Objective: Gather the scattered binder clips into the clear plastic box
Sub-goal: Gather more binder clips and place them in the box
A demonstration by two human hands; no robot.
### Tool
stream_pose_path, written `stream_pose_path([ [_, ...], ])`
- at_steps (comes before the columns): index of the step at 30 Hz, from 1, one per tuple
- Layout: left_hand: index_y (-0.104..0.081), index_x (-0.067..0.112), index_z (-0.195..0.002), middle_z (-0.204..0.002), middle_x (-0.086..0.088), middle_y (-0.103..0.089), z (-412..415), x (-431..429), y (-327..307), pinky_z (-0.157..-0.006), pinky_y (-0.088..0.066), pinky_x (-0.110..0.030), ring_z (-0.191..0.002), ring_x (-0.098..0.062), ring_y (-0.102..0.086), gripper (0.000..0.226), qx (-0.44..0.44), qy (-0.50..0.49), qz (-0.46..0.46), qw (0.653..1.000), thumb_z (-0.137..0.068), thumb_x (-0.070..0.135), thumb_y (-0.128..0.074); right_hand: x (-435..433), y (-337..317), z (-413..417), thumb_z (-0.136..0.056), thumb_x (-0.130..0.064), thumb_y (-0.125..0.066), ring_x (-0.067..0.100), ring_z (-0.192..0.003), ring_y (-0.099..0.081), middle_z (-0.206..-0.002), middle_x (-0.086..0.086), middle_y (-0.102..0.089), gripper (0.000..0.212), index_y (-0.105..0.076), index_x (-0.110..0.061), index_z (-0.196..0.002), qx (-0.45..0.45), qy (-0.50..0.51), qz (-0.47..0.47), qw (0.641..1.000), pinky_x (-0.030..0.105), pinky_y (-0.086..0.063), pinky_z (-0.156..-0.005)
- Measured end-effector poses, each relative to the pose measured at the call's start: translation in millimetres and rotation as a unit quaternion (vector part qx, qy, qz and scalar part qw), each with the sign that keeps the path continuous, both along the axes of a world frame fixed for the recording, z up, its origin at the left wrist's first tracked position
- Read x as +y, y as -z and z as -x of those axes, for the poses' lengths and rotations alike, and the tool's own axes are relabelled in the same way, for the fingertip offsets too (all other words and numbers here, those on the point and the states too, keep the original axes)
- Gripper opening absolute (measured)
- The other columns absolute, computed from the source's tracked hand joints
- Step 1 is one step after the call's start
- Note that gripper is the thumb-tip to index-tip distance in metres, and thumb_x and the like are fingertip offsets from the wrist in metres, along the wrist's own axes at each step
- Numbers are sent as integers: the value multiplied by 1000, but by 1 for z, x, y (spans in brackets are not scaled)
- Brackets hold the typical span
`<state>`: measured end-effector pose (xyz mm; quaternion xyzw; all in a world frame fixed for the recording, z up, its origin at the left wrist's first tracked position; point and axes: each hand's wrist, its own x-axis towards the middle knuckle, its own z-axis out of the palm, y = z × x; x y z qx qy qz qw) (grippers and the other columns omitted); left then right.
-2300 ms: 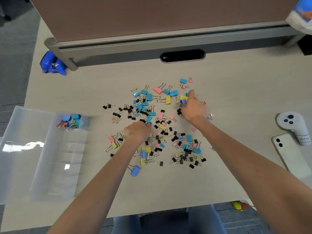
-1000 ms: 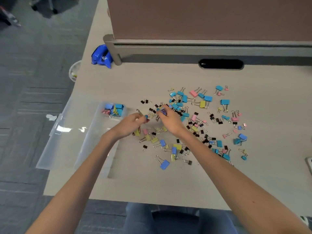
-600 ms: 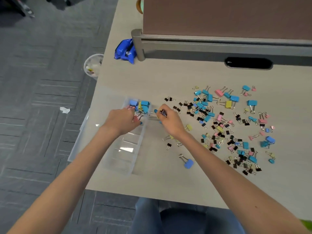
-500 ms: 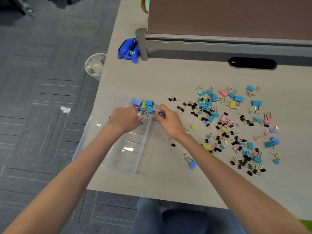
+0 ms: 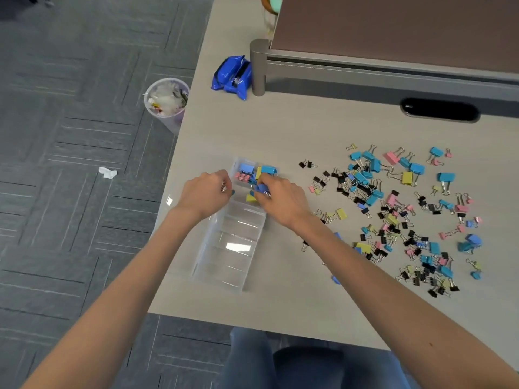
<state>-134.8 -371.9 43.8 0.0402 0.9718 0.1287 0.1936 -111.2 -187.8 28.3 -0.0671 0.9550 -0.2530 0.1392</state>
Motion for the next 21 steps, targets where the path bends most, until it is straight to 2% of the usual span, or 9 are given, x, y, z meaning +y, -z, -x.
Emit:
stream_pose_path([
  [3,-62,23,-87,-69,6,-64,0,-4,1,-59,-39,-29,-77,-21,-61,13,-25,-83,-101,991,-92,31,-53,-6,-1,4,-93,-38,-49,32,-86,-60,-101,6,-65,24,-52,-16,-102,25,-9,-29,999,34,-42,-67],
  [6,-66,24,-80,-64,6,-68,4,-11,4,-70,-53,-35,-75,-19,-65,21,-50,-138,-189,971,-92,33,-52,-18,-2,10,-91,-38,-54,32,-89,-60,-106,6,-64,29,-53,-14,-107,17,-9,-38,999,32,-39,-66],
  [8,-68,23,-78,-63,4,-67,6,-10,2,-68,-53,-32,-68,-18,-64,22,-55,-170,-228,957,-92,30,-52,-26,-1,14,-87,-39,-60,30,-96,-59,-112,6,-61,38,-51,-14,-113,-7,-11,-33,999,33,-41,-69],
  [10,-68,15,-79,-64,-2,-64,8,-7,0,-51,-47,-21,-59,-18,-59,22,-62,-210,-271,937,-92,22,-53,-29,1,16,-83,-38,-66,29,-102,-57,-118,6,-57,47,-47,-13,-118,-30,-20,-25,999,33,-42,-72],
  [12,-68,10,-81,-65,-6,-61,9,-4,-3,-38,-34,-12,-52,-17,-53,21,-79,-256,-304,914,-92,19,-53,-29,4,15,-82,-33,-70,28,-104,-55,-120,7,-54,51,-44,-12,-120,-39,-31,-21,999,32,-40,-70],
  [14,-68,10,-82,-64,-6,-61,9,-4,-5,-38,-31,-16,-49,-15,-50,22,-95,-288,-334,893,-93,21,-53,-27,7,14,-83,-21,-69,28,-105,-53,-119,7,-52,46,-44,-11,-120,-22,-41,-11,999,31,-39,-68],
  [17,-66,12,-81,-65,-6,-62,9,-6,-6,-44,-29,-21,-48,-13,-48,18,-125,-321,-368,864,-92,22,-55,-21,12,12,-82,-2,-61,25,-104,-52,-116,6,-51,40,-46,-11,-118,10,-51,36,998,36,-46,-70],
  [21,-63,14,-87,-69,-3,-64,7,-5,-8,-48,-33,-21,-53,-10,-50,5,-157,-321,-405,842,-90,19,-61,-13,14,10,-80,5,-59,19,-94,-55,-113,1,-50,42,-50,-14,-117,23,-52,74,996,39,-51,-70],
])
